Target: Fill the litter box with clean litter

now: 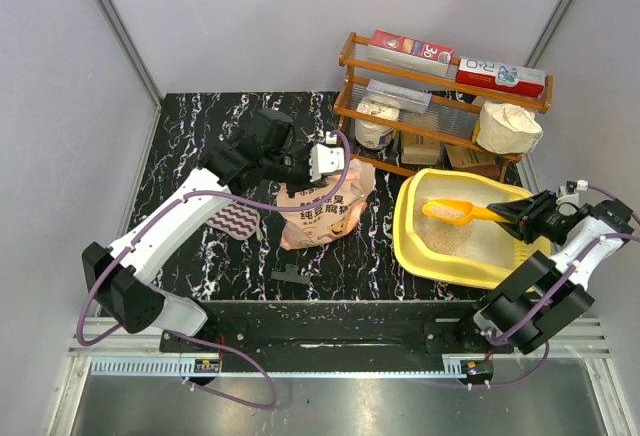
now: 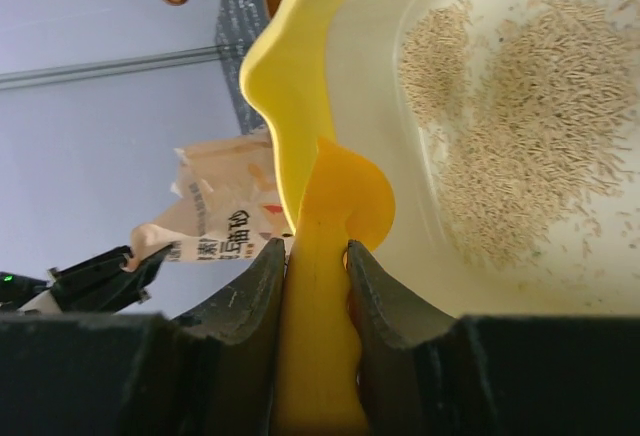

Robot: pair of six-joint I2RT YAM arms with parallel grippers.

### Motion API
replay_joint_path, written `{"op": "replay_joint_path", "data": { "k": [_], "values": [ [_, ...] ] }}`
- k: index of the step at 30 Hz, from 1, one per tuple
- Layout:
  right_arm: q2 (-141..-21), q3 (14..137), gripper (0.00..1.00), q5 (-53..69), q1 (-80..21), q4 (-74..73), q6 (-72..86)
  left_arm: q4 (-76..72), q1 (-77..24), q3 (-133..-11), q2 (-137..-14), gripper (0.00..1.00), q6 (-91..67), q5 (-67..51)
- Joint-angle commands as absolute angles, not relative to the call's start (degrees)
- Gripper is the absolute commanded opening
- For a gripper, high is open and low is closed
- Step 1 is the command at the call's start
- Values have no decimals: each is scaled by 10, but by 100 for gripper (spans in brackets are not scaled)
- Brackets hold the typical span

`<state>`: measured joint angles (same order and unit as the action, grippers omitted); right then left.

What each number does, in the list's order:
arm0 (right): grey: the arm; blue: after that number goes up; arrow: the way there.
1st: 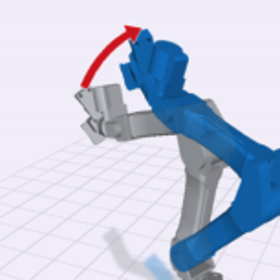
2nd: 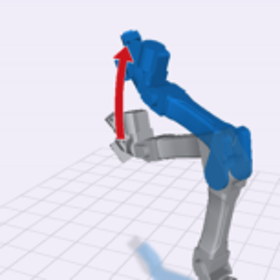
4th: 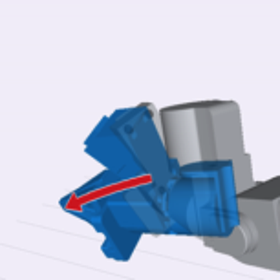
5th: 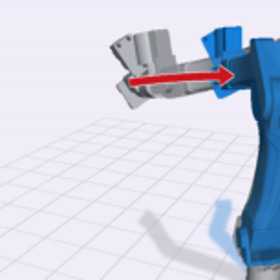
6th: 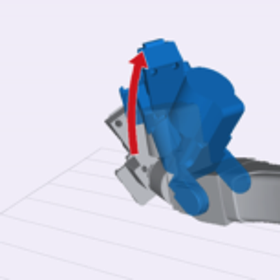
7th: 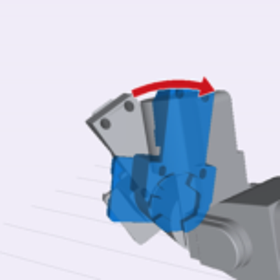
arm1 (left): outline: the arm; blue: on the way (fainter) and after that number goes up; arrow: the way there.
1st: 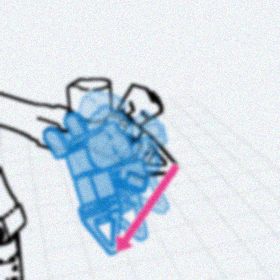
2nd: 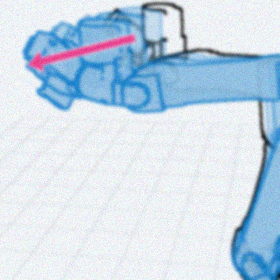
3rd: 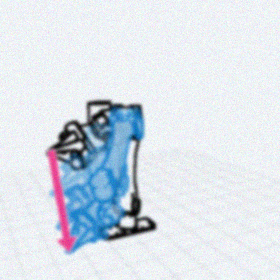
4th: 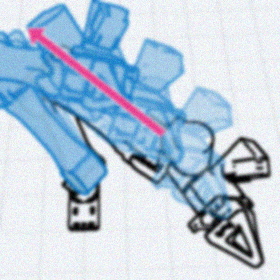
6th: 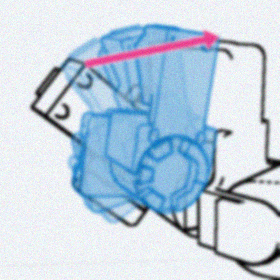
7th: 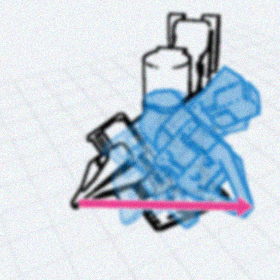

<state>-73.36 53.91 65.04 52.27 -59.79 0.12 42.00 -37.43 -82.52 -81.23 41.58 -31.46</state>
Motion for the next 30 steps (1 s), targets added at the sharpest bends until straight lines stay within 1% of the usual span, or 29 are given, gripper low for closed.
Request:
{"op": "replay_joint_path", "data": {
  "k": [1, 6, 14, 17, 24, 30],
  "values": [
    [-676, 576, 0, 605, 526, -606, -21, 298, -381, -845, -795, 0, 429, -374],
    [-649, 613, 0, 544, 526, -601, -4, 294, -381, -835, -795, 1, 430, -379],
    [-656, 671, 0, 480, 526, -599, 14, 281, -382, -821, -793, 2, 429, -387],
    [-662, 697, 0, 444, 526, -600, 3, 272, -381, -810, -785, 2, 430, -384],
    [-681, 761, 0, 403, 526, -632, -32, 237, -382, -766, -764, 3, 415, -388],
    [-692, 814, 0, 339, 526, -688, -79, 208, -382, -744, -749, 3, 403, -402]
  ]
}}
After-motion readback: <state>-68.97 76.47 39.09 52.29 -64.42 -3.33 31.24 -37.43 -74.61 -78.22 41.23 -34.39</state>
